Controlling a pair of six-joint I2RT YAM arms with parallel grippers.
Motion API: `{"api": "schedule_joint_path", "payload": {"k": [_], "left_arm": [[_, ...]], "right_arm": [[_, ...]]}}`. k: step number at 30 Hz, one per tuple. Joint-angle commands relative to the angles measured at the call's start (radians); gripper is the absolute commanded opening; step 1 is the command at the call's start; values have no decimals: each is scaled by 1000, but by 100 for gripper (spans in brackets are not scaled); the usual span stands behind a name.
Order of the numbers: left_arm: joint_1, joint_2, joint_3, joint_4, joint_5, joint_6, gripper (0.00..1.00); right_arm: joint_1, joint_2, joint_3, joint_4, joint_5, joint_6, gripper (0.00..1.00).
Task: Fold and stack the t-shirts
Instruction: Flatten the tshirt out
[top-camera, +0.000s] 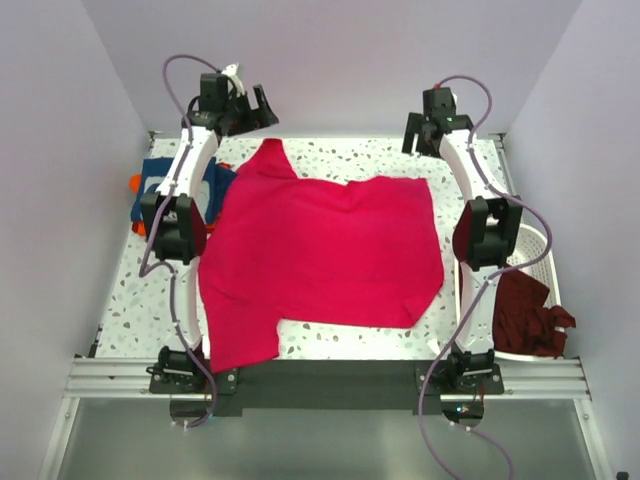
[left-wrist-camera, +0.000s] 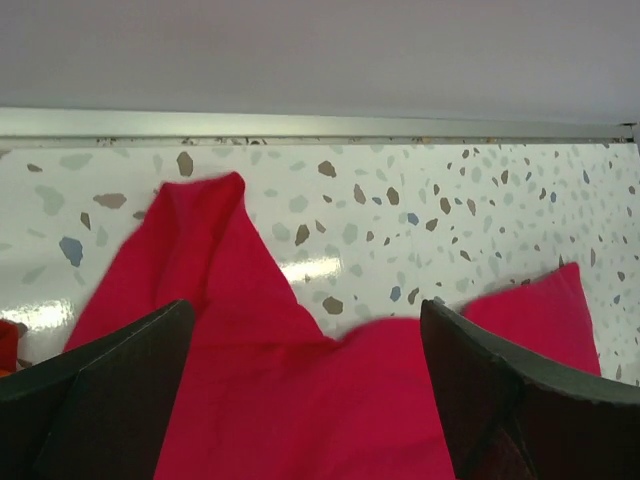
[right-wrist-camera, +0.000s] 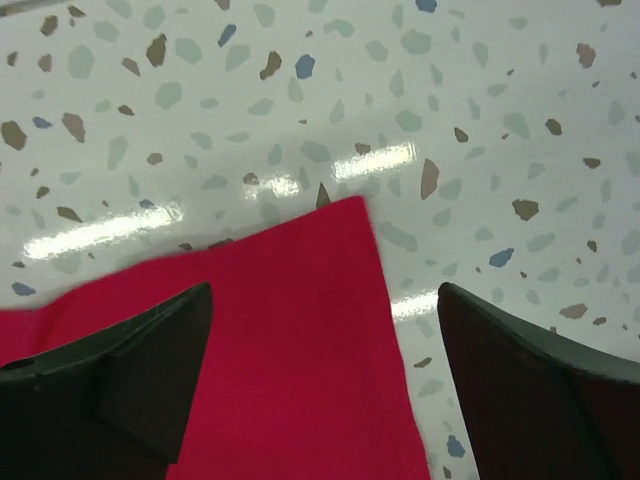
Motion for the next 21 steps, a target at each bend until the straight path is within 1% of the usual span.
{"api": "schedule_joint_path", "payload": {"k": [1, 2, 3, 5, 6, 8, 9, 10, 11, 12, 13, 16, 18, 21], "left_arm": [[-5, -223, -117, 184, 12, -12, 100], [-5, -287, -161, 195, 21, -1, 100], [-5, -315, -229, 195, 33, 5, 100], [-8, -388, -283, 152, 55, 26, 100], [-9, -416, -353, 135, 55, 36, 100], [-18, -519, -451, 118, 56, 55, 100], [-21, -558, -561, 126, 55, 57, 100], [-26, -595, -615, 130, 49, 57, 100], [-29, -667, -668, 132, 43, 54, 100], [-32, -698, -759, 127, 36, 53, 100], [-32, -729, -804, 120, 21, 49, 100], [-34, -850, -965, 103, -14, 40, 100], [-34, -885, -1066, 76, -48, 34, 100], [-34, -932, -1169, 52, -88, 30, 100]], "right_arm": [[-4, -85, 102, -47, -46, 9, 99], [-4, -127, 72, -24, -61, 6, 99], [-4, -156, 4, -14, -77, 4, 99], [4, -208, -78, 9, -146, 7, 99], [10, -271, -169, 17, -169, 15, 99], [42, -328, -259, 37, -230, 20, 99], [56, -369, -335, 40, -253, 29, 98], [88, -388, -369, 40, -273, 35, 99], [108, -403, -401, 39, -296, 39, 99], [131, -424, -458, 39, -327, 50, 98], [174, -435, -487, 39, -338, 61, 99], [238, -472, -630, 89, -390, 124, 98], [254, -487, -729, 141, -391, 179, 98], [263, -498, -811, 177, -387, 231, 98]]}}
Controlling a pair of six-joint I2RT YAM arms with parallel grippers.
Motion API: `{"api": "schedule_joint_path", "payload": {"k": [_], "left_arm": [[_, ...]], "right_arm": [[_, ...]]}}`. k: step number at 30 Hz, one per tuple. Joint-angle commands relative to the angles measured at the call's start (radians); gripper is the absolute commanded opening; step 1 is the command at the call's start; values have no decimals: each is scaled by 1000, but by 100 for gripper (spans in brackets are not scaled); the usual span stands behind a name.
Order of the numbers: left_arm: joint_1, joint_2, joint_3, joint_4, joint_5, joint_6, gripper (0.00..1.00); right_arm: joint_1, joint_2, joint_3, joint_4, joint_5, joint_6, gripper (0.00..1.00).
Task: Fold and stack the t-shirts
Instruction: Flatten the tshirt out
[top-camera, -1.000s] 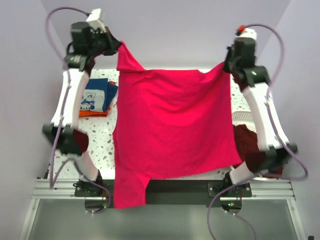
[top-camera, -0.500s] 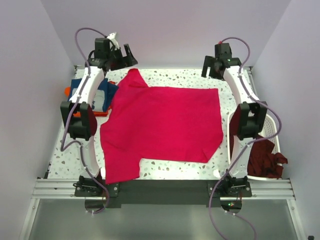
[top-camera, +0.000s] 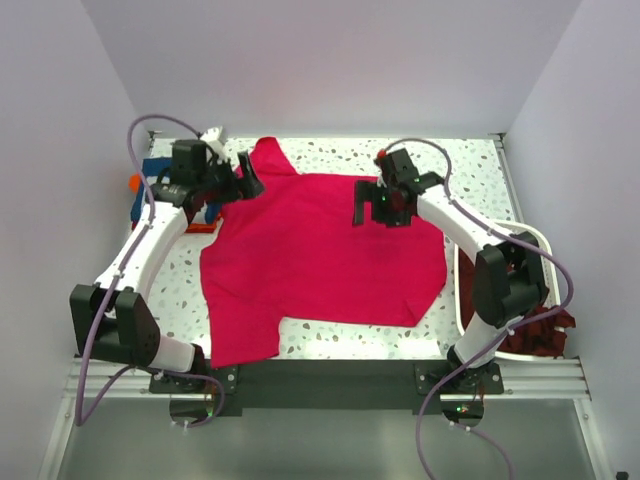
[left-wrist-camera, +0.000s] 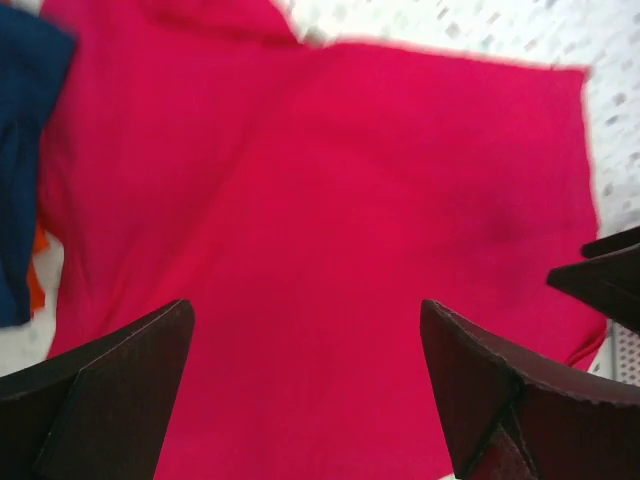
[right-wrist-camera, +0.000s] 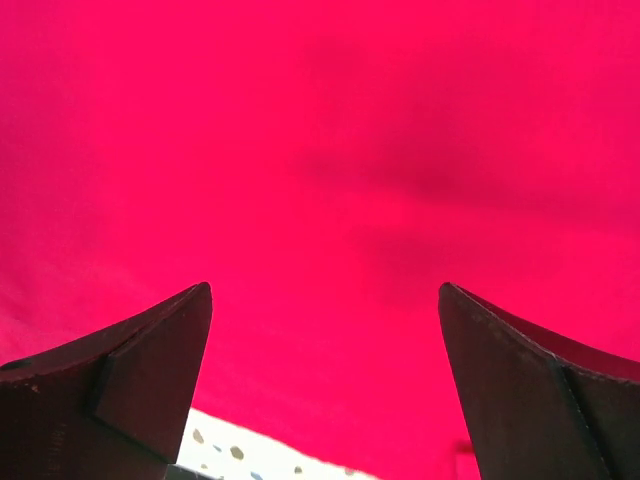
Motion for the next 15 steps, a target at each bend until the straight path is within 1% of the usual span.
{"api": "schedule_joint_path", "payload": {"k": [1, 5, 9, 15], "left_arm": [[0, -45, -111, -49, -68, 3, 100], [2, -52, -177, -61, -85, 1, 100], [2, -30, -237, -23, -66, 3, 100], [2, 45, -291, 35, -57, 3, 100]], "right_arm": [[-18, -25, -70, 62, -19, 95, 98], [-18, -19, -121, 51, 20, 97, 98], [-18, -3, -176, 50, 48, 89, 98], [-18, 59, -207, 60, 54, 108, 98]]}}
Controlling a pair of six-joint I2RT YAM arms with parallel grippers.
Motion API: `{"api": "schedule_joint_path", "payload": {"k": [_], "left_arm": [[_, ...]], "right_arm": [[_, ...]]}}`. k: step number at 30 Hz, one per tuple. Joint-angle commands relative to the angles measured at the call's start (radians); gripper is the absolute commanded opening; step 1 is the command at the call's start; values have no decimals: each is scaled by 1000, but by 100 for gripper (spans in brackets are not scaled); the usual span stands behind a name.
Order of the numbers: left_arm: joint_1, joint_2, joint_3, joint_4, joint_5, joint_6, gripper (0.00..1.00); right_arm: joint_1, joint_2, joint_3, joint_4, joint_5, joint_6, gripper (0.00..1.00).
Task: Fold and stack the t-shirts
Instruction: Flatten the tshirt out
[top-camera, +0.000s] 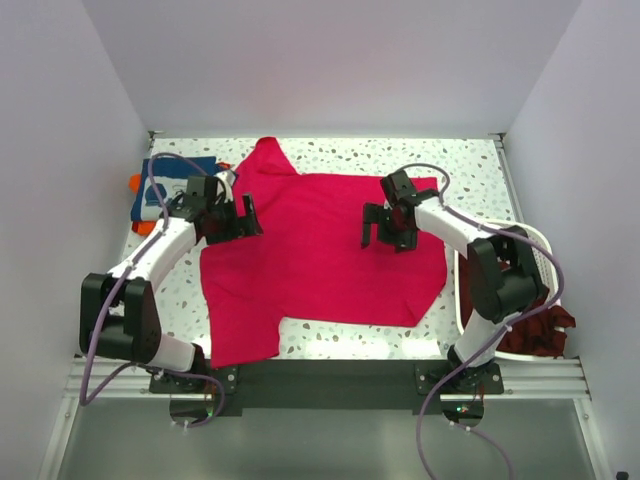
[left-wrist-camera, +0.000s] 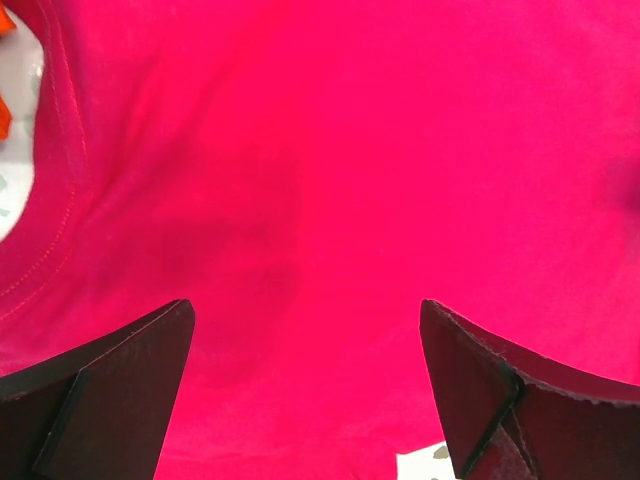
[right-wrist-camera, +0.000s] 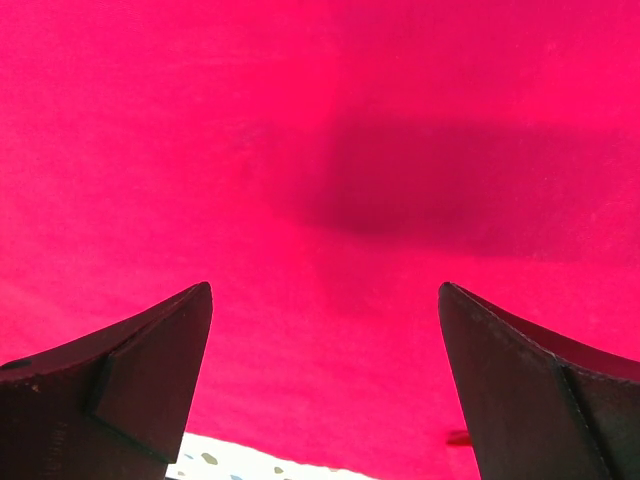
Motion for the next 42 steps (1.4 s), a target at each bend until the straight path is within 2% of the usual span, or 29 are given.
{"api": "schedule_joint_path", "payload": {"k": [1, 11, 18, 30, 37, 42], "left_arm": [[1, 60, -21, 80, -1, 4, 100], [1, 225, 30, 105, -63, 7, 100], [1, 361, 108, 113, -94, 14, 100], [0, 585, 386, 108, -41, 12, 100], [-3, 613, 551, 94, -4, 17, 100], [-15, 503, 636, 33, -23, 29, 100]], "right_arm": [[1, 38, -9, 31, 26, 28, 98], [-3, 168, 70, 21, 33, 22, 98], [-26, 256, 152, -39, 127, 17, 98], [-98, 420, 363, -111, 102, -12, 98], [-121, 472, 508, -174, 79, -42, 98], [-121, 437, 566, -191, 38, -78, 99]]}}
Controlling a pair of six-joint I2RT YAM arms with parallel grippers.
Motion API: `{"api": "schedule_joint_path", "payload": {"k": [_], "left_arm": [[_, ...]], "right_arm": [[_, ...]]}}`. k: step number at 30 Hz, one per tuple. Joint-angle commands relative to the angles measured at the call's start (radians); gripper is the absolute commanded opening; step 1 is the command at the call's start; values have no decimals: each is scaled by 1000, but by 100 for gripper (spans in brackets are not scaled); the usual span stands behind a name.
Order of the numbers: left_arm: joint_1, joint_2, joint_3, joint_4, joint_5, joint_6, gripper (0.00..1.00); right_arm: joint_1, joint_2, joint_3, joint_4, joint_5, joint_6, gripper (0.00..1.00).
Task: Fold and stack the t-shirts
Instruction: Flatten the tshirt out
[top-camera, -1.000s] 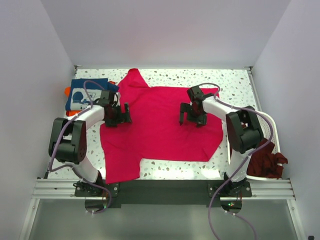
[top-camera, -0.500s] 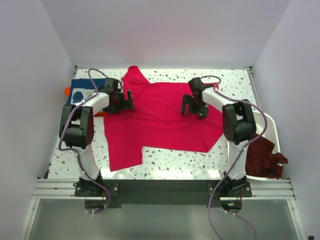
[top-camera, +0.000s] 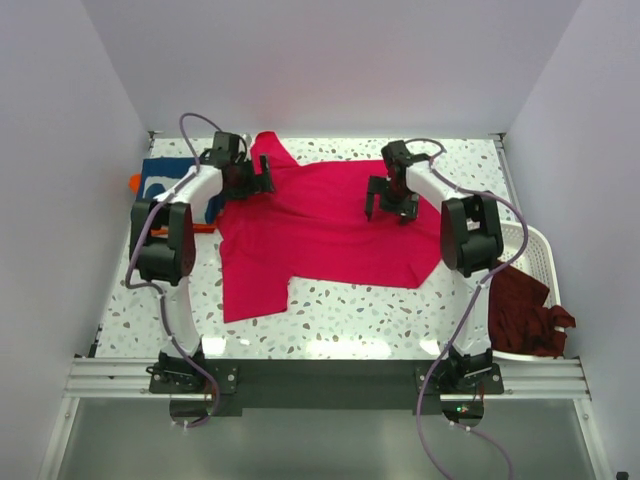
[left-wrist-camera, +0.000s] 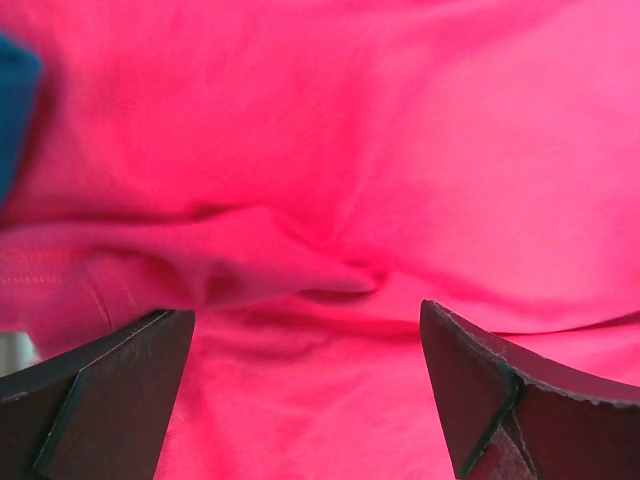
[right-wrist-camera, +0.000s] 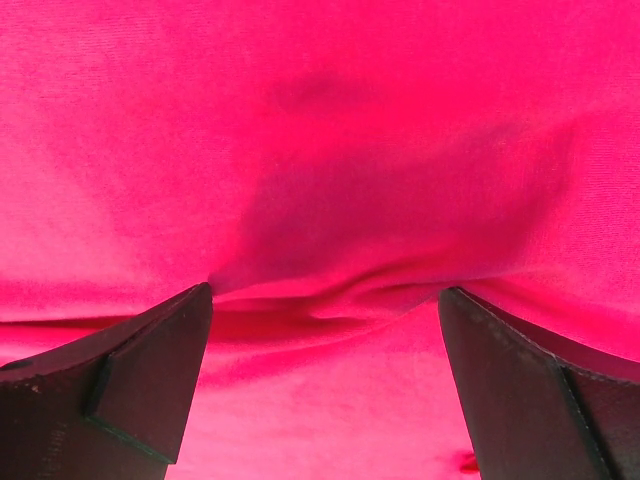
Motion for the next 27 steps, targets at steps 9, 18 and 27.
{"api": "schedule_joint_path", "payload": {"k": [9, 18, 27], "left_arm": [[-12, -592, -109, -159, -249, -32, 100], [-12, -1008, -677, -305, -356, -290, 100], [-17, -1059, -806, -253, -334, -336, 96]], "right_arm": [[-5, -140, 132, -43, -157, -44, 99], [-2, -369, -98, 28, -232, 13, 98], [-2, -529, -363, 35, -228, -30, 98]]}}
